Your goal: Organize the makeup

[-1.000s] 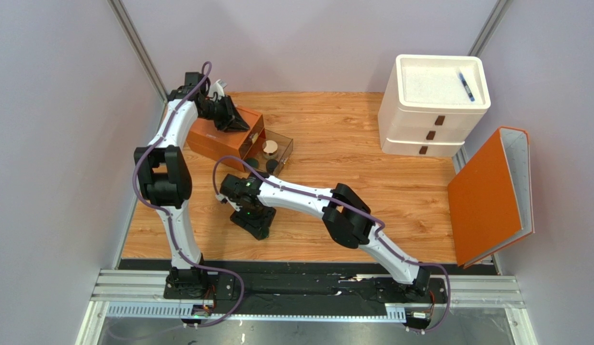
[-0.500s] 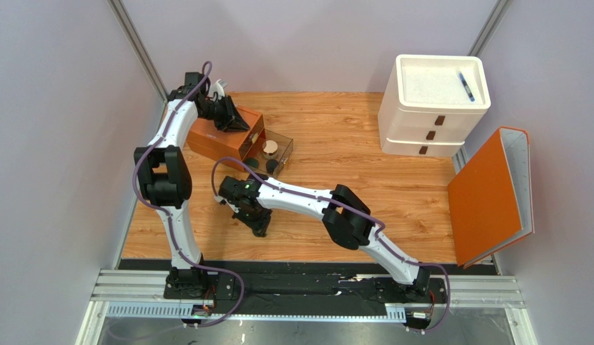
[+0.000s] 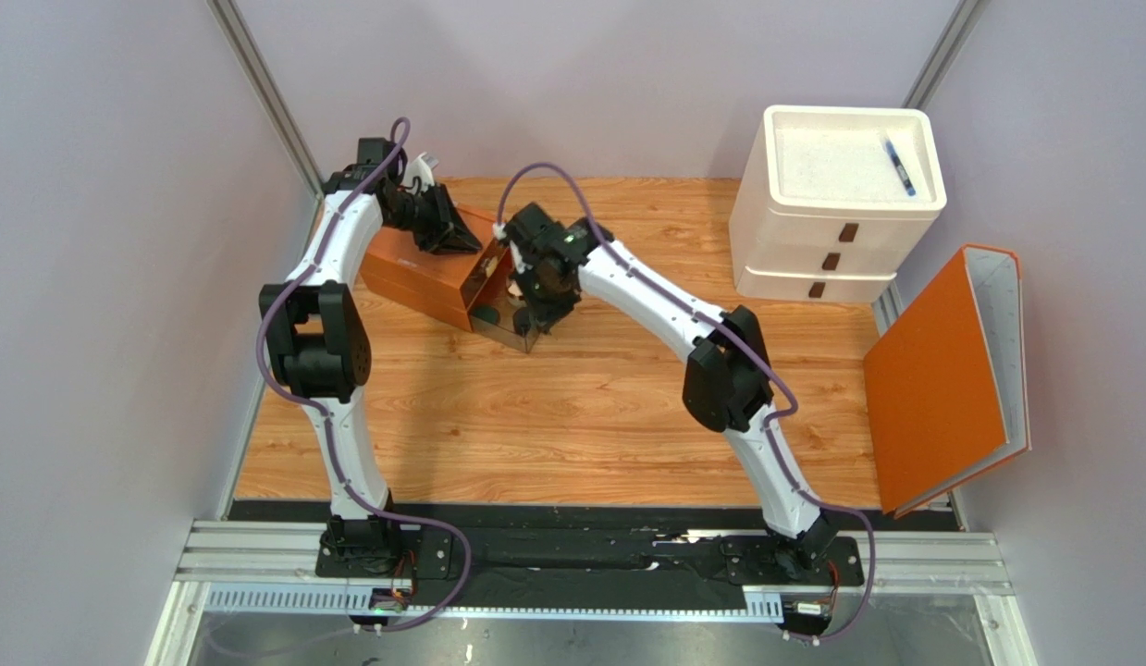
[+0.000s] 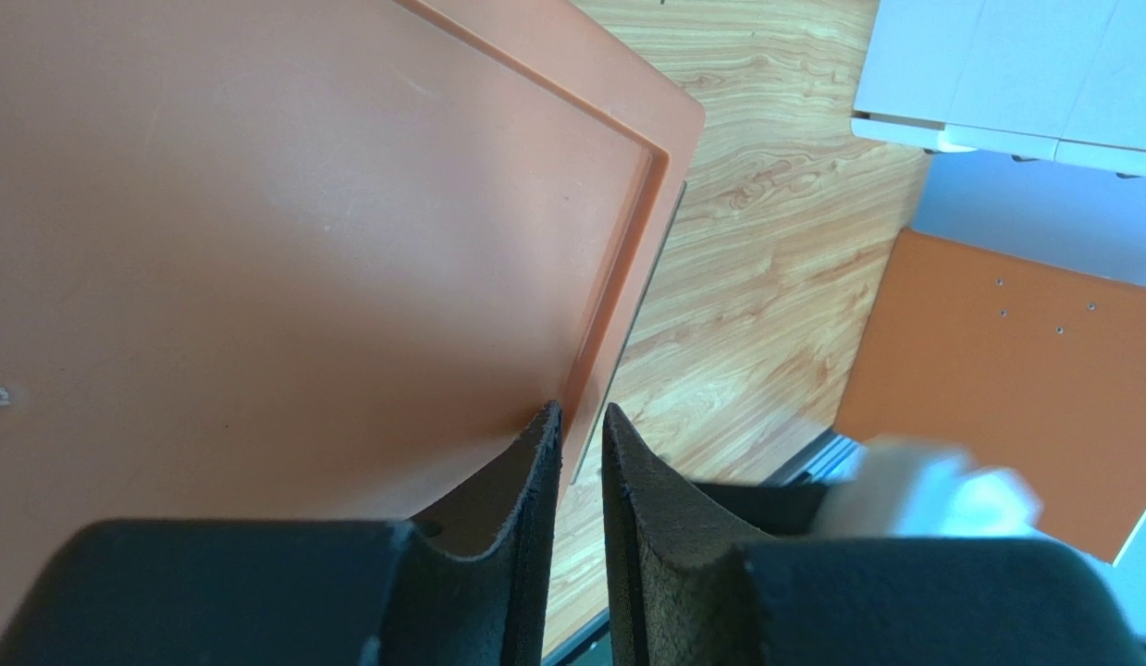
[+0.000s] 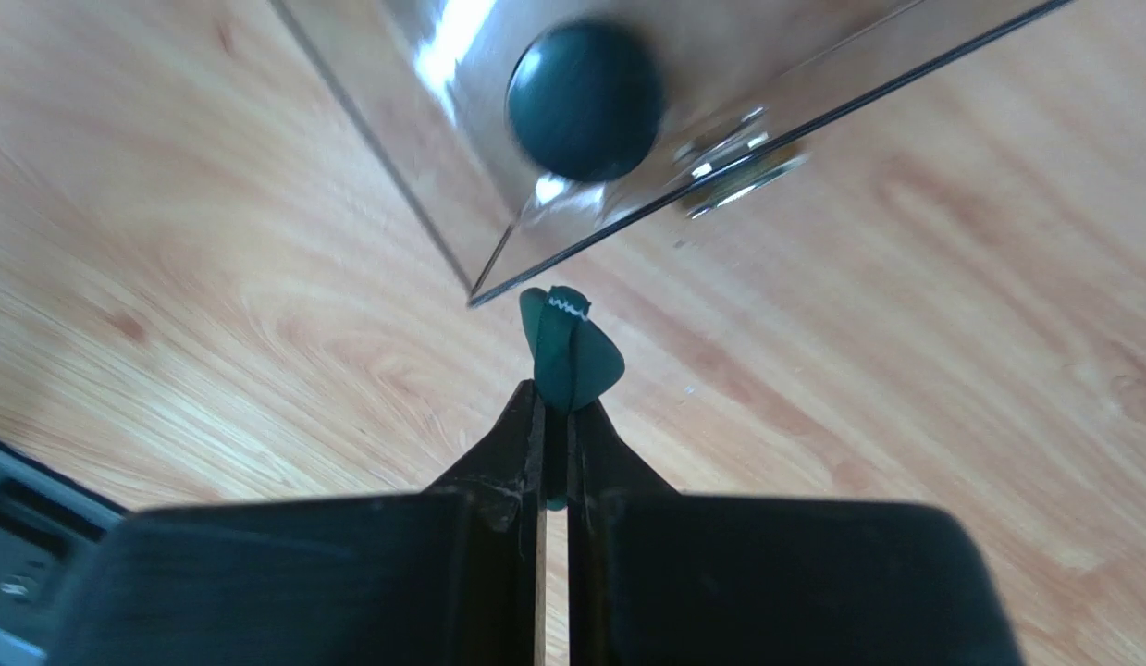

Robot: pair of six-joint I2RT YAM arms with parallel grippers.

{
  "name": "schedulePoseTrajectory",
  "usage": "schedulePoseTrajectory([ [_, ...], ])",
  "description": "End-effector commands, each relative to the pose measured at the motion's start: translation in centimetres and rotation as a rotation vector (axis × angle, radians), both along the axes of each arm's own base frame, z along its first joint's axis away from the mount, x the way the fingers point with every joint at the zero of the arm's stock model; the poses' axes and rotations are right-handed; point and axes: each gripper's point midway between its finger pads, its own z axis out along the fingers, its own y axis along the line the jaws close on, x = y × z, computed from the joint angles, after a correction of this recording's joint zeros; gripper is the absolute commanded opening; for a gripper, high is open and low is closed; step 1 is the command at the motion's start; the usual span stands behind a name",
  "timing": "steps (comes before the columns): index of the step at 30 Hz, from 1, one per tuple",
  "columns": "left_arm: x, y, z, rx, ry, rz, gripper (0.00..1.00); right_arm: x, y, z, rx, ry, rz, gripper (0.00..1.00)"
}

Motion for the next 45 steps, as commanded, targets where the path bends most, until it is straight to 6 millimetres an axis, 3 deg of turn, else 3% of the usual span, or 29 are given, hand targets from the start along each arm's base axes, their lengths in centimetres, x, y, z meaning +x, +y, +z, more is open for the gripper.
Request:
schedulePoseTrajectory([
  [1,-0.3,0.7,-1.7,0.065,0.063,0.029,0.25,3.7,2.2,4.6,0.234,-0.024,-0.098,0.01],
  [3,-0.1,0.7,-1.6,0.064,0.057,0.036,0.25,4.8,3.1,5.5,0.306,-0.026,-0.117,0.02],
  [5,0.0,0.7,-1.5,0.061,0.057,0.040,0.25,5.8,3.1,4.7,0.318,-0.013,-0.131,0.04],
  [7,0.1,0.7,-1.6,0.063,0.057,0.042,0.25,6.5,3.4,5.1,0.353,-0.006,-0.140,0.05],
  [10,0.1,0.8,-1.7,0.072,0.058,0.045,0.25,6.6,3.9,4.1,0.378,0.036,-0.143,0.11],
  [11,0.1,0.9,-1.7,0.076,0.058,0.044,0.25,6.6,4.1,4.0,0.390,0.052,-0.137,0.15],
  [14,0.0,1.0,-1.7,0.084,0.059,0.044,0.25,6.5,4.4,3.6,0.422,0.097,-0.145,0.51],
  [15,0.2,2.0,-1.7,0.082,0.063,0.066,0.25,6.5,4.4,3.6,0.428,0.102,-0.150,0.57],
  [17,0.2,2.1,-1.7,0.082,0.064,0.069,0.25,6.8,4.3,3.7,0.439,0.108,-0.154,0.66],
  [23,0.2,2.1,-1.5,0.082,0.062,0.072,0.25,7.5,3.8,5.0,0.482,0.107,-0.171,0.72],
  [30,0.1,2.3,-1.2,0.097,0.063,0.073,0.25,9.0,2.4,8.1,0.550,0.068,-0.209,0.73],
  [31,0.1,2.3,-1.2,0.097,0.064,0.074,0.25,9.0,2.4,9.6,0.586,0.054,-0.203,0.73],
  [34,0.1,2.4,-1.2,0.097,0.064,0.077,0.25,9.4,1.4,10.0,0.621,0.085,-0.238,0.67],
  [36,0.1,2.3,-1.1,0.099,0.062,0.078,0.25,9.8,0.4,10.4,0.644,0.102,-0.268,0.54],
  [38,0.1,2.3,-1.1,0.098,0.061,0.081,0.25,9.8,0.0,11.0,0.683,0.118,-0.268,0.30],
  [40,0.2,2.4,-1.0,0.096,0.061,0.086,0.25,10.0,-1.0,10.1,0.685,0.149,-0.290,0.00],
  [45,0.1,2.4,-0.8,0.095,0.059,0.094,0.25,10.4,-3.5,7.1,0.615,0.178,-0.357,0.00],
])
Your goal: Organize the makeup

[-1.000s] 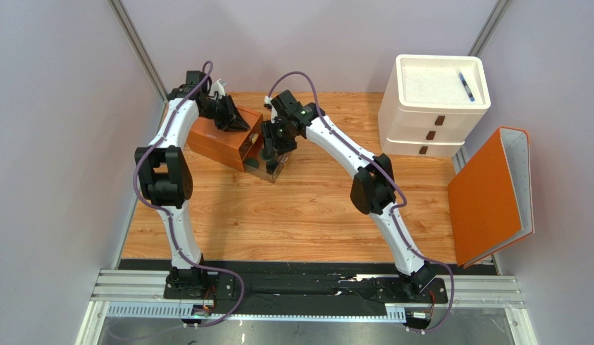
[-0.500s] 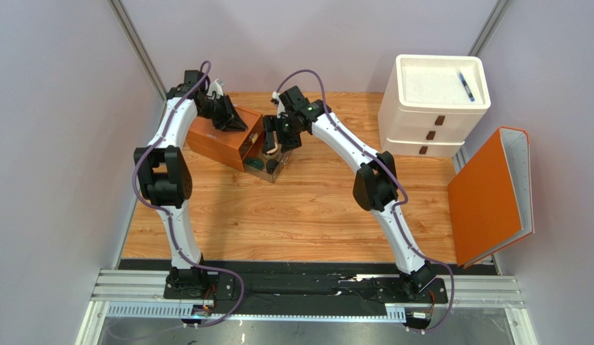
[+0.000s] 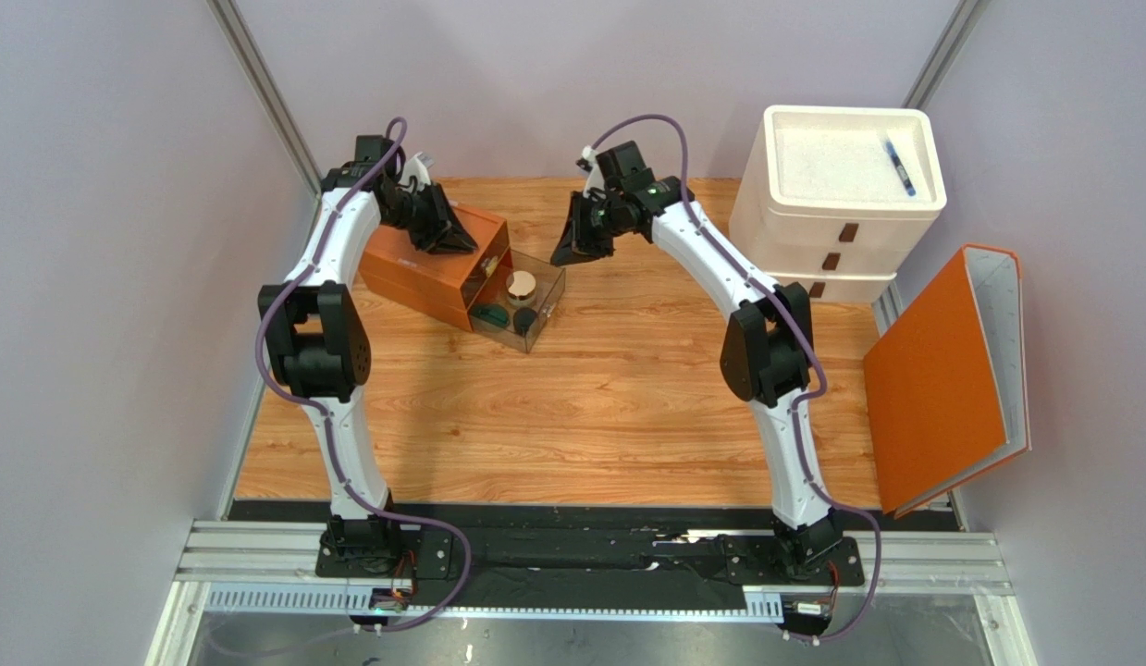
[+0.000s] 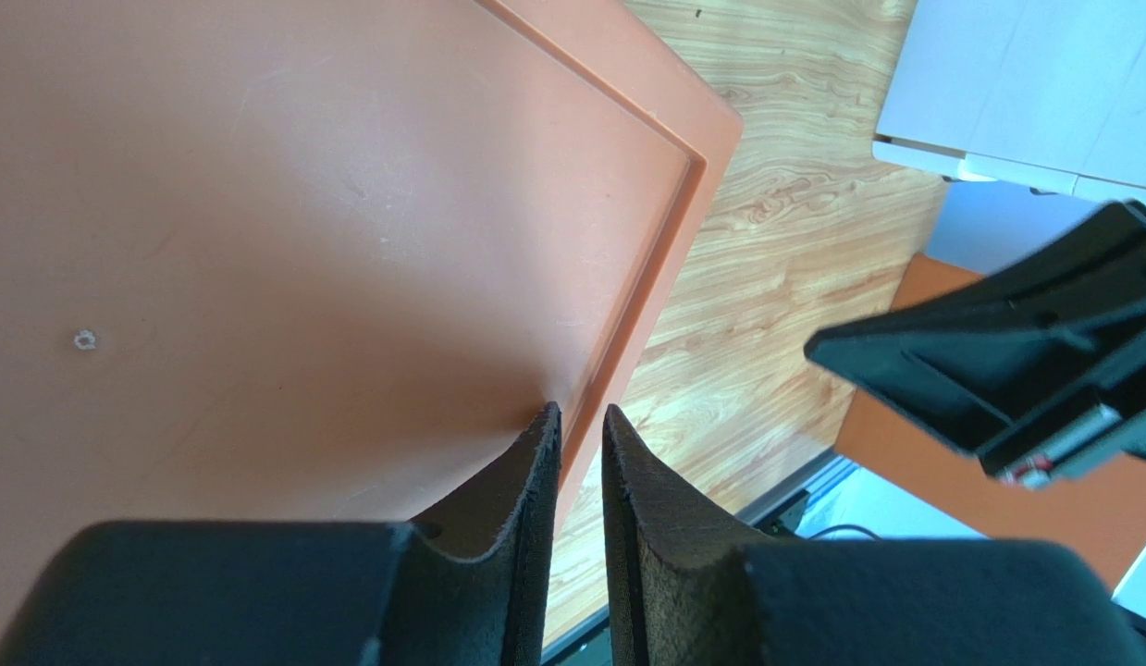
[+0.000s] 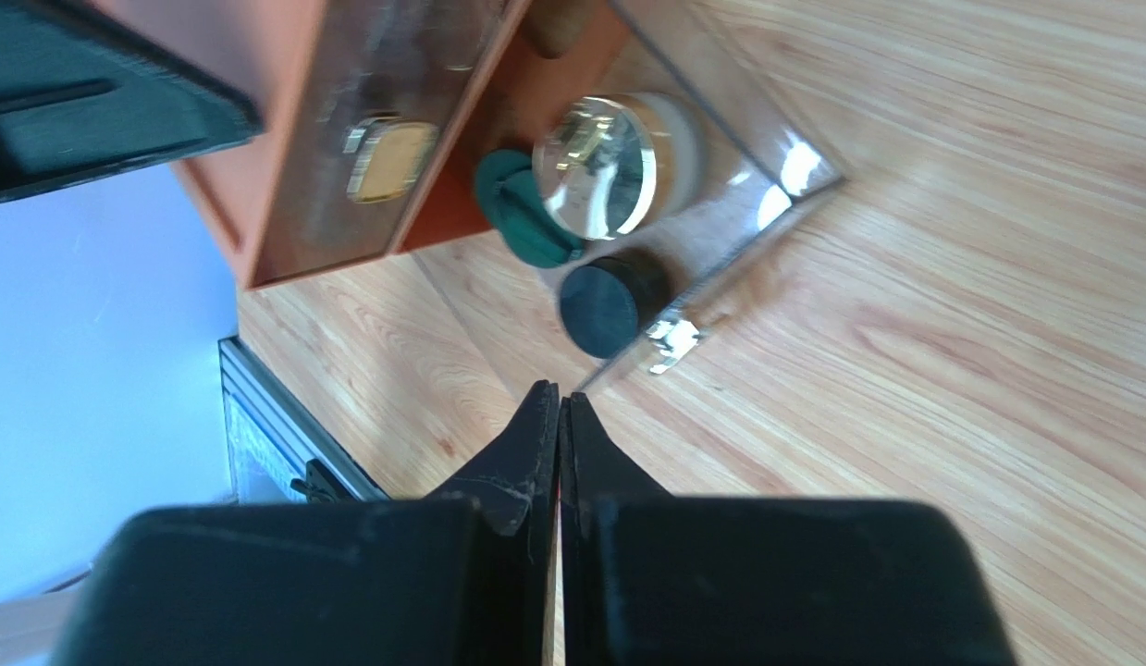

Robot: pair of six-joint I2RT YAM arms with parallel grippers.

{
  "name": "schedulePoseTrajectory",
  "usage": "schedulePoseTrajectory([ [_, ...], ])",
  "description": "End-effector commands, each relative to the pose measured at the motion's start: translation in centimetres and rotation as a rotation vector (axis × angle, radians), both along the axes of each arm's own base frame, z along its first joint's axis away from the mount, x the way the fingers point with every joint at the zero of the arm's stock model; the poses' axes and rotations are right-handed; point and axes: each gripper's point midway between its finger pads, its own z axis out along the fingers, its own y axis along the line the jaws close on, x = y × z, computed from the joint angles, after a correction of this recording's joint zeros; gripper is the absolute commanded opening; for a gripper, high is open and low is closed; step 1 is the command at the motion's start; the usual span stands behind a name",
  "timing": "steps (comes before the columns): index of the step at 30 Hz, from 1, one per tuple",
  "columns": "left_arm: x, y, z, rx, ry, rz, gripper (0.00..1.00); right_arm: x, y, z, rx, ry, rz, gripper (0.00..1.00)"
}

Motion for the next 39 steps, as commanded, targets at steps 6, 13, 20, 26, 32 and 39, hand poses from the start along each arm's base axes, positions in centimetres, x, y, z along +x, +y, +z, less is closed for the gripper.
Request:
schedulePoseTrajectory([
  [6,-0.2,1.5,-0.8,0.065,0.026,0.055,0.25,-1.8,-1.9,-5.1,0.079,0.332,-0.057,0.00],
  [13,-0.5,1.6,-1.1,0.073,0.029,0.059,0.25,-2.8,-1.5,-7.2,0.102,0.446,-0.055,0.00],
  [20,-0.1,1.5,-1.0,0.065,0.025,0.057,0.25,-2.4,0.0,-8.0,0.139,0.483,-0.050,0.00],
  [26,0.2,1.4,-1.0,0.057,0.023,0.056,0.25,-1.1,3.2,-9.3,0.176,0.516,-0.047,0.00],
  [32,0.1,1.4,-0.8,0.064,0.020,0.041,0.25,1.5,7.7,-7.4,0.345,0.499,-0.066,0.00],
  [39,-0.1,1.4,-0.7,0.066,0.025,0.031,0.25,2.2,11.4,-8.3,0.429,0.526,-0.081,0.00],
])
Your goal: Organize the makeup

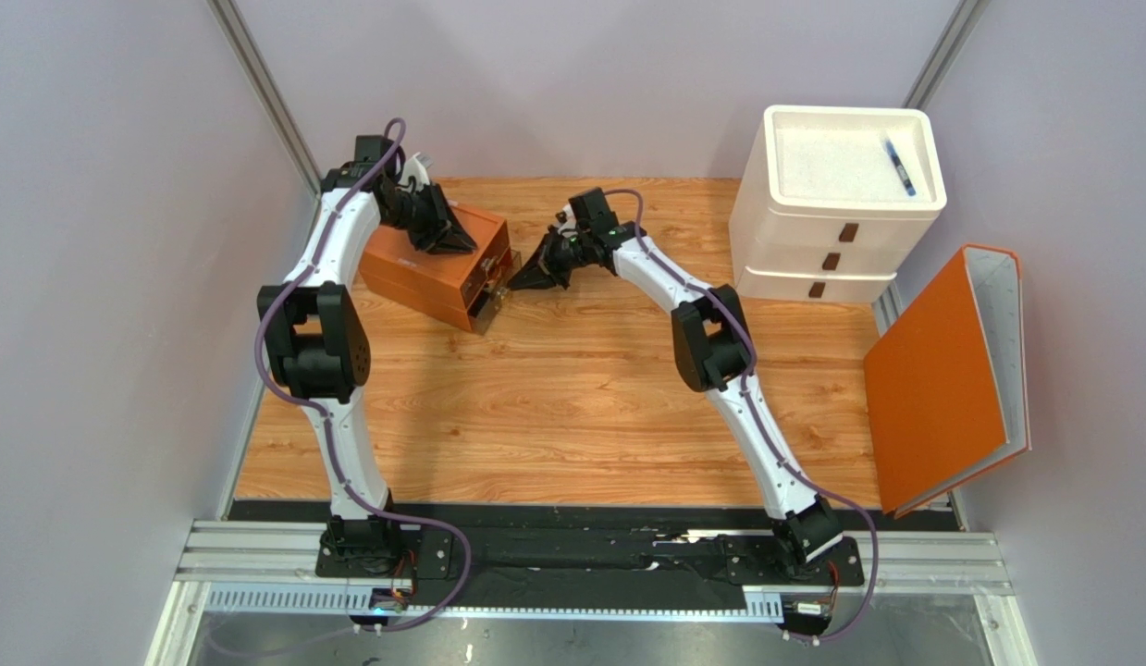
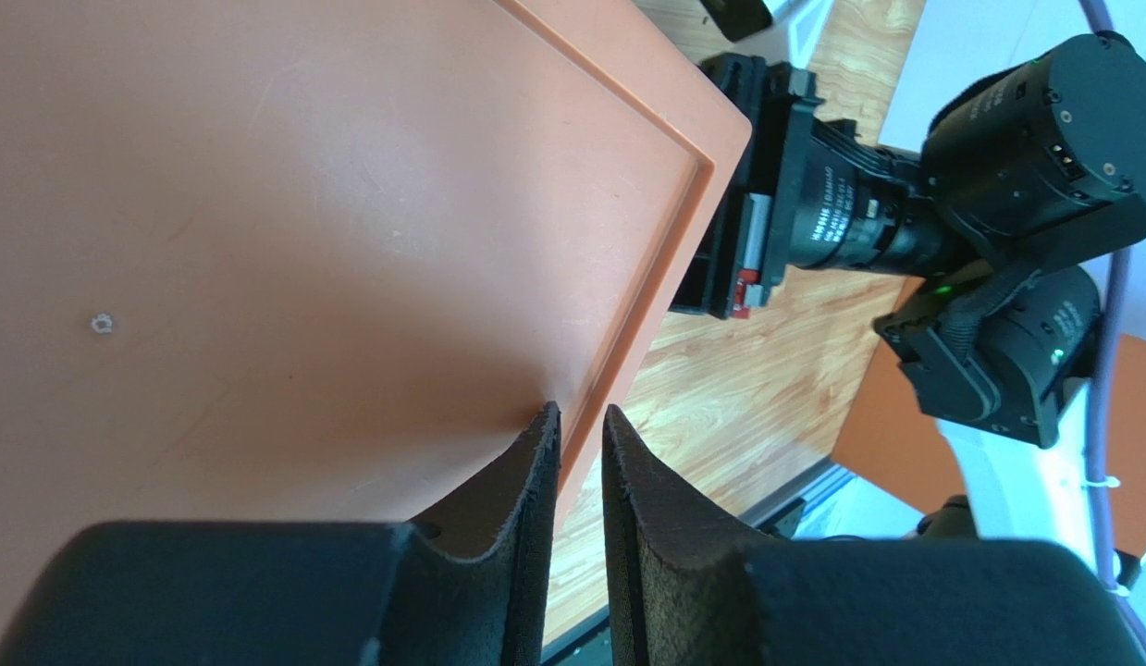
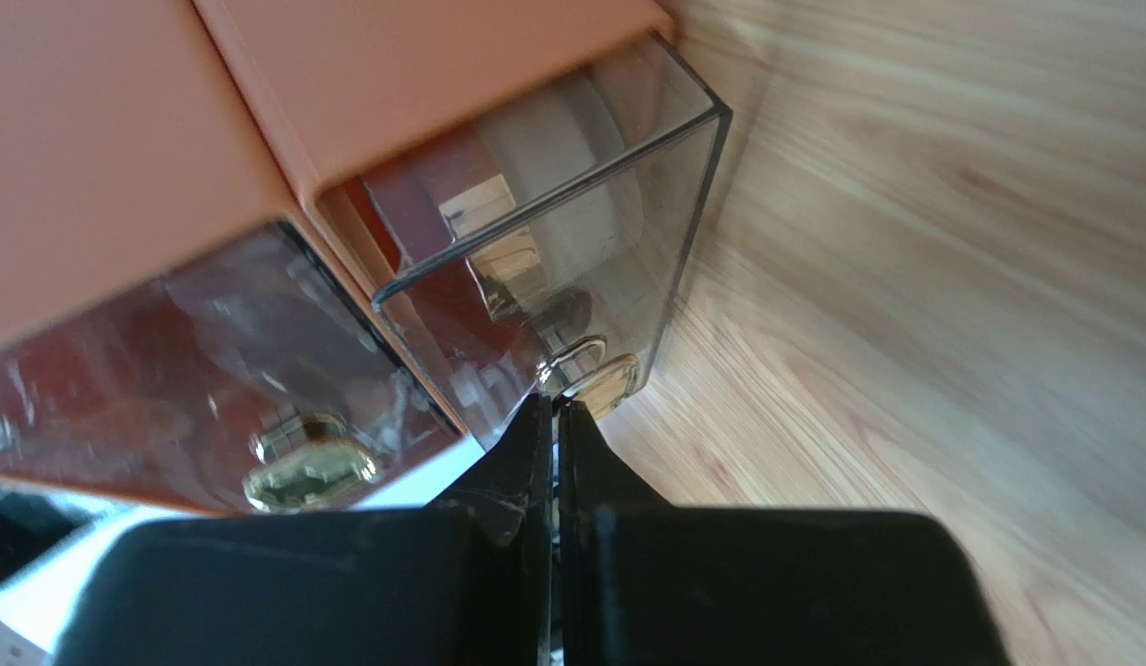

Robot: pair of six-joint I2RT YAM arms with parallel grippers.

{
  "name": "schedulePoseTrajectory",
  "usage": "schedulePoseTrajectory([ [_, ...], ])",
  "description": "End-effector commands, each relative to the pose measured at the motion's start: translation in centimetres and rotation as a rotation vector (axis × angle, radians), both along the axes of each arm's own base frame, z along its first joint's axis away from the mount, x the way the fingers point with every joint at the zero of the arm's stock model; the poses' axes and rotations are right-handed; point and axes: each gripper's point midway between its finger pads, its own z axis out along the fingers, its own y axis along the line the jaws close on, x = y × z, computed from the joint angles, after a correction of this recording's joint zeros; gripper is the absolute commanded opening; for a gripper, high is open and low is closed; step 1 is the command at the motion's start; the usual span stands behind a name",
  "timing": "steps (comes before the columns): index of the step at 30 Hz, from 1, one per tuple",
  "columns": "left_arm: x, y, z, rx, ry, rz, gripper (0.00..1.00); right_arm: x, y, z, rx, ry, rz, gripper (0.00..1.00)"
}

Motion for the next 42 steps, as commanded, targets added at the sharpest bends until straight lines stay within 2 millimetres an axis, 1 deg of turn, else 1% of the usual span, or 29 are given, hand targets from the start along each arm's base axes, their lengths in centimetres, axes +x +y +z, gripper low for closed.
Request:
schedulePoseTrajectory([
  [1,-0.1,1.2,-0.5,0.063,0.015,0.008,0.25,0.0,3.3,1.0,0.081,-0.001,-0.008,0.00],
  [6,0.2,1.4,0.7,0.071,-0.010,0.006,0.25,-0.4,4.5,0.4,0.086,-0.006,-0.014,0.00],
  [9,0.4,1.5,1.3,0.076,-0.021,0.004,0.25,-0.5,5.1,0.5,0.090,-0.019,-0.018,0.00],
  [10,0.4,1.5,1.5,0.077,-0.026,0.002,0.25,-0.3,5.1,0.9,0.092,-0.032,-0.023,0.00],
  [11,0.5,1.6,1.8,0.081,-0.030,0.004,0.25,-0.1,5.0,0.9,0.085,-0.045,-0.030,0.00],
  [13,0.5,1.6,2.2,0.082,-0.033,0.005,0.25,0.1,5.0,1.4,0.090,-0.063,-0.037,0.00],
  [16,0.8,1.6,3.5,0.082,-0.063,0.011,0.25,0.5,4.4,3.0,0.079,-0.118,-0.052,0.01],
  [17,1.0,1.5,4.4,0.083,-0.089,0.010,0.25,0.7,4.0,4.7,0.082,-0.170,-0.047,0.01],
  [19,1.2,1.5,5.7,0.072,-0.110,0.021,0.25,1.3,2.4,5.2,0.043,-0.200,-0.076,0.03],
  [20,1.4,1.4,7.2,0.067,-0.146,0.024,0.25,1.5,1.4,8.5,0.046,-0.284,-0.082,0.05],
  [21,1.4,1.4,8.0,0.061,-0.158,0.029,0.25,2.0,-0.1,8.2,0.008,-0.296,-0.103,0.07],
  [22,1.5,1.4,8.8,0.060,-0.176,0.034,0.25,2.6,-1.3,8.8,-0.039,-0.327,-0.140,0.12],
  [23,1.4,1.3,10.2,0.059,-0.211,0.034,0.25,2.9,-2.4,10.1,-0.060,-0.362,-0.158,0.14],
  [24,1.3,1.3,10.9,0.058,-0.230,0.037,0.26,3.5,-4.3,12.9,-0.081,-0.457,-0.171,0.17],
  [25,1.4,1.3,11.6,0.054,-0.250,0.038,0.26,3.9,-5.9,13.5,-0.147,-0.479,-0.204,0.24],
  [26,1.1,1.1,12.6,0.048,-0.276,0.033,0.27,4.1,-7.1,14.4,-0.180,-0.519,-0.212,0.28],
  [27,1.0,1.0,13.2,0.043,-0.290,0.033,0.27,4.3,-9.1,17.0,-0.208,-0.606,-0.221,0.31],
  [28,1.0,1.0,13.8,0.040,-0.310,0.029,0.28,4.3,-10.5,17.3,-0.266,-0.626,-0.234,0.45],
  [29,0.6,0.9,14.4,0.035,-0.327,0.024,0.30,4.3,-11.7,18.2,-0.302,-0.659,-0.246,0.51],
  [30,0.5,0.9,14.8,0.037,-0.343,0.024,0.38,4.3,-14.2,19.9,-0.390,-0.730,-0.270,0.60],
  [33,-0.1,1.1,15.2,0.052,-0.358,0.023,0.54,4.1,-18.0,21.6,-0.533,-0.799,-0.303,0.67],
  [34,-0.2,1.2,15.1,0.061,-0.359,0.020,0.63,3.6,-20.3,22.5,-0.630,-0.831,-0.325,0.71],
  [36,-0.6,1.8,14.7,0.104,-0.361,0.025,0.76,3.3,-22.8,22.4,-0.751,-0.851,-0.340,0.73],
  [37,-0.9,1.9,14.5,0.120,-0.352,0.025,0.85,3.1,-24.8,22.5,-0.847,-0.855,-0.370,0.78],
  [38,-1.0,2.4,14.3,0.150,-0.356,0.023,0.95,2.3,-26.1,22.9,-0.908,-0.880,-0.353,0.78],
  [39,-1.4,2.6,14.0,0.164,-0.342,0.018,0.99,1.9,-27.0,22.8,-0.956,-0.882,-0.354,0.79],
  [40,-1.6,2.8,13.9,0.180,-0.336,0.017,0.99,1.6,-28.7,22.9,-1.034,-0.880,-0.375,0.81],
  [41,-1.6,3.2,13.7,0.209,-0.339,0.019,1.00,0.7,-29.7,23.0,-1.082,-0.887,-0.363,0.82],
  [42,-1.8,3.3,13.5,0.221,-0.327,0.020,0.99,0.3,-30.5,23.1,-1.120,-0.887,-0.361,0.82],
])
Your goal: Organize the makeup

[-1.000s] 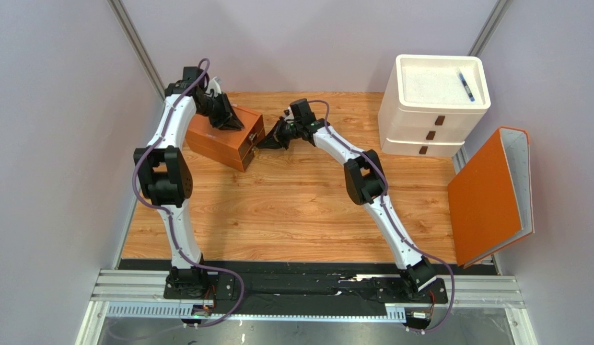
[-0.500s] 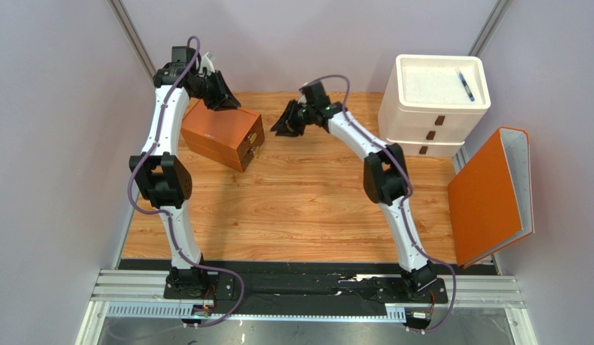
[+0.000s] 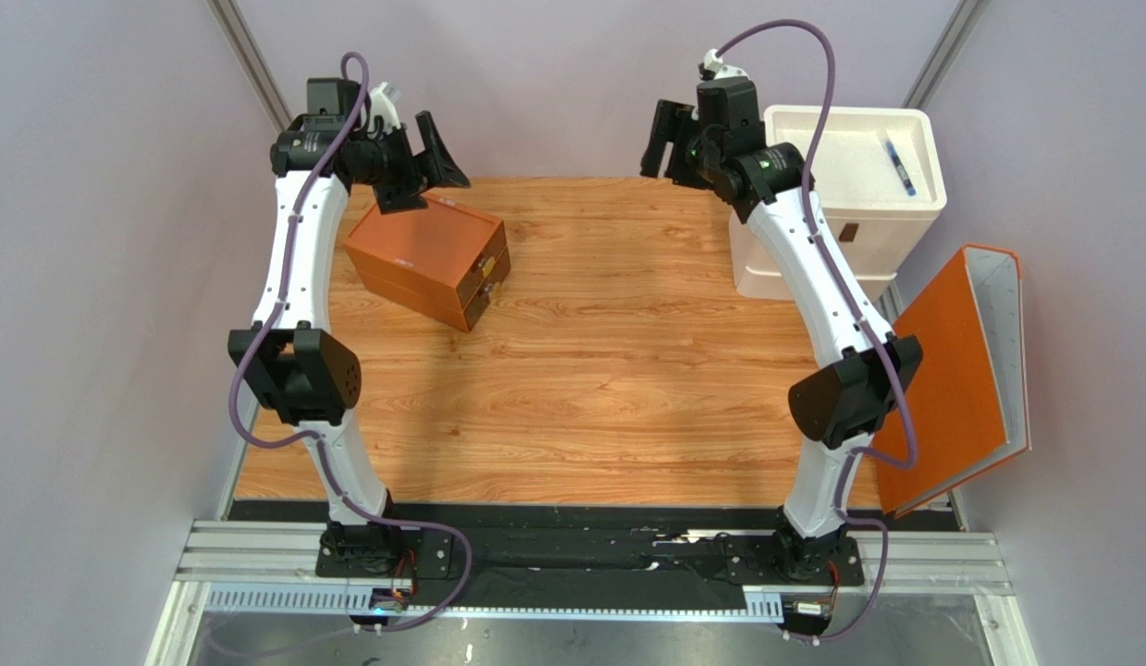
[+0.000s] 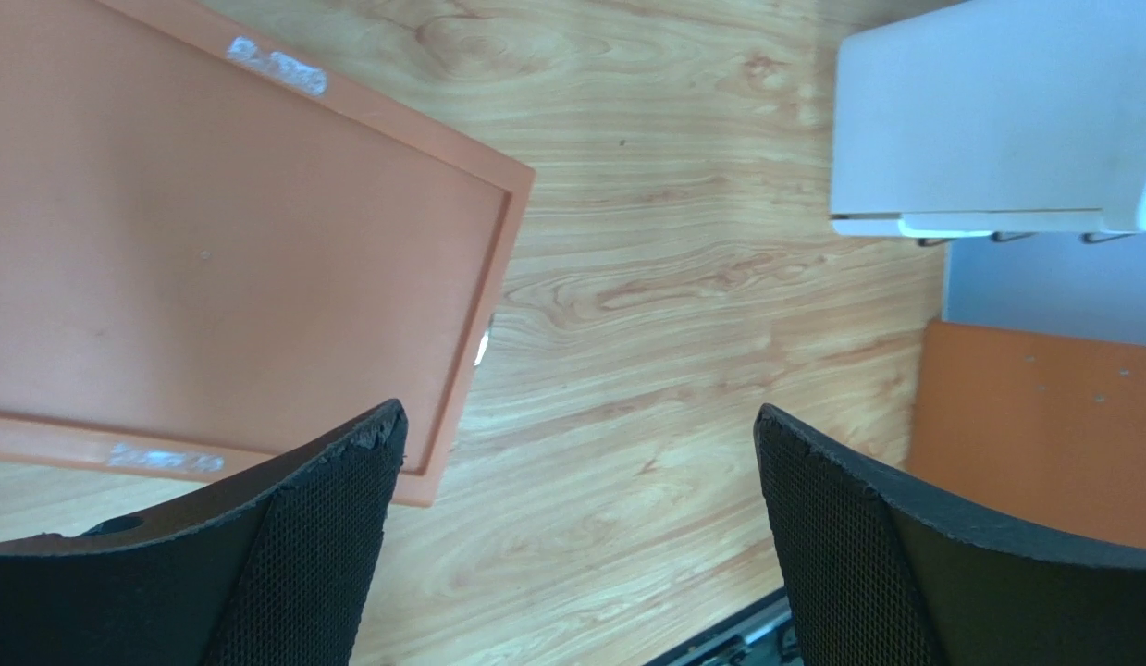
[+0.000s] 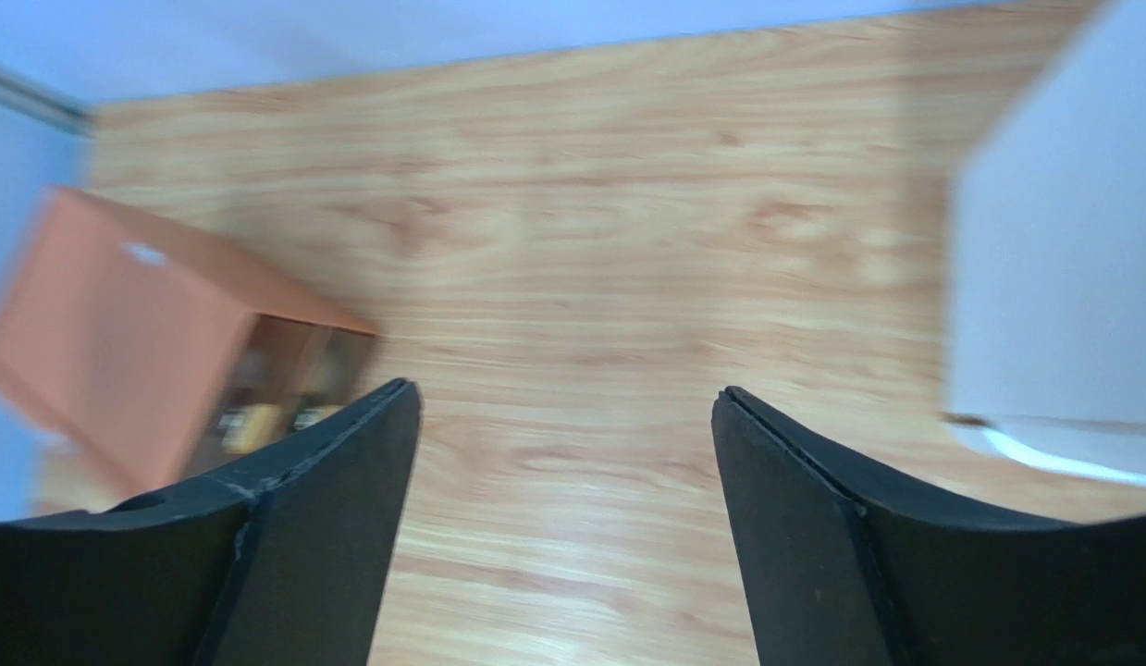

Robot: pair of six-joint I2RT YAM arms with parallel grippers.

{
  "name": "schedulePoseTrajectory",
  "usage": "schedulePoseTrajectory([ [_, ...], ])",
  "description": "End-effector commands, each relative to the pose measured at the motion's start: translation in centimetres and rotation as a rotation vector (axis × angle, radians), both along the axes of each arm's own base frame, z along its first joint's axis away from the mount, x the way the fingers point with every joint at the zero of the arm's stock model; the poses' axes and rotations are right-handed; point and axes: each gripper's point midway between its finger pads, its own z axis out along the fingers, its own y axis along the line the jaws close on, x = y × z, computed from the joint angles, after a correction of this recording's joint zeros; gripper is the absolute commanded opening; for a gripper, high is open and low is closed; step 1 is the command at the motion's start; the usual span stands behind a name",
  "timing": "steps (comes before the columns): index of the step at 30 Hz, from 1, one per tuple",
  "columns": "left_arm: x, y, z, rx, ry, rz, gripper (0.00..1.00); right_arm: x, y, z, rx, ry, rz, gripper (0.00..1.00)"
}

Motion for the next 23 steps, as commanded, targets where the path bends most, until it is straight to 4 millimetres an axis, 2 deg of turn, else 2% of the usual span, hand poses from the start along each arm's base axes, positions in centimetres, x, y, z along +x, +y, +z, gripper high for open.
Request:
schedulePoseTrajectory([
  [1,-1.4,1.7,0.4,0.102,-0.012,0.016,0.99,-2.5,-6.8,-2.5,-0.371,0.060,-0.149,0.84],
  [2,-1.5,1.8,0.4,0.113,-0.017,0.015,0.99,-3.2,-7.8,-1.5,-0.401,0.041,-0.163,0.84],
  [3,-1.6,1.8,0.3,0.120,-0.015,0.012,0.99,-3.6,-9.1,-1.8,-0.450,0.050,-0.213,0.87],
  [6,-1.8,2.2,0.2,0.158,-0.017,0.026,0.99,-5.1,-11.3,0.0,-0.502,0.008,-0.281,0.91],
  [7,-1.8,2.4,0.2,0.167,-0.019,0.033,0.99,-5.4,-12.3,0.0,-0.539,0.006,-0.325,0.95],
  [9,-1.9,2.7,0.3,0.188,-0.031,0.048,0.99,-6.1,-13.4,0.7,-0.572,-0.011,-0.360,0.99],
  [10,-1.8,2.8,0.3,0.189,-0.030,0.053,0.99,-6.4,-14.3,0.5,-0.608,-0.002,-0.400,1.00],
  [13,-2.1,1.6,0.1,0.204,-0.036,0.029,0.99,-7.1,-15.5,0.2,-0.659,0.011,-0.448,1.00],
  [18,-2.5,1.0,-0.8,0.221,-0.021,0.013,0.99,-7.6,-15.5,-0.7,-0.657,0.043,-0.445,1.00],
  [23,-3.1,1.1,-1.0,0.254,-0.021,0.025,0.99,-7.4,-14.3,-0.8,-0.590,0.042,-0.401,1.00],
])
